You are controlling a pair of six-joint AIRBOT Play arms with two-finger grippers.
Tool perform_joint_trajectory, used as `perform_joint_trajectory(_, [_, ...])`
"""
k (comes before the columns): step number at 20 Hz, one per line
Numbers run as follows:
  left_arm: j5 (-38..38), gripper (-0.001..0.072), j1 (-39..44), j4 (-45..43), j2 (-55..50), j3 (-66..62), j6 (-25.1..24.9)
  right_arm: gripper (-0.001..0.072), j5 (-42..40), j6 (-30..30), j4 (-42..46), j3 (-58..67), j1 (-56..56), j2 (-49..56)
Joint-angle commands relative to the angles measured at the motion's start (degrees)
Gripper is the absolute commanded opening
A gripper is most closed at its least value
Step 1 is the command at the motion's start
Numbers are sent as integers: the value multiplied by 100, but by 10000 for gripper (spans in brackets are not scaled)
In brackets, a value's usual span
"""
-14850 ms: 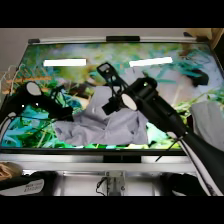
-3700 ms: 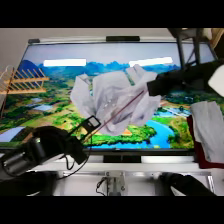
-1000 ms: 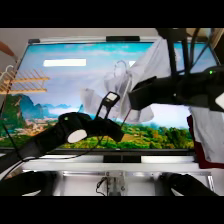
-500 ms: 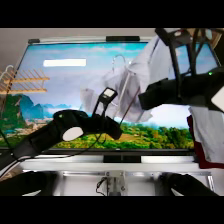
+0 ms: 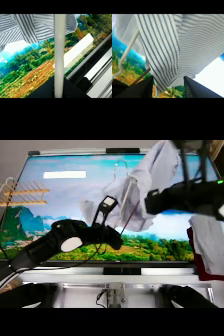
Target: Fold the shirts.
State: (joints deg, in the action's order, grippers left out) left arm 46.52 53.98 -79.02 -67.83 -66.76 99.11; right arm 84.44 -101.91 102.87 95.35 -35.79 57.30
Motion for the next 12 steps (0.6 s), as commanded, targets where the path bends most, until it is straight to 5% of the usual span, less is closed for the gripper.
perform_joint_trajectory(1, [238,46,4,0,2,-9,-101,496,-203,-286,1314,837,4,-184])
perform_joint_trajectory(4, [472,46,4,2,9,-13,-131,496,-175,-179,1926,1563,758,-337])
perform_joint_trajectory(7, [610,46,4,68,31,-57,-297,496,42,409,1366,1593,2516,-271])
perform_joint_trajectory(12, [960,46,9,151,46,-232,-568,496,717,1268,-2959,1593,5683,872])
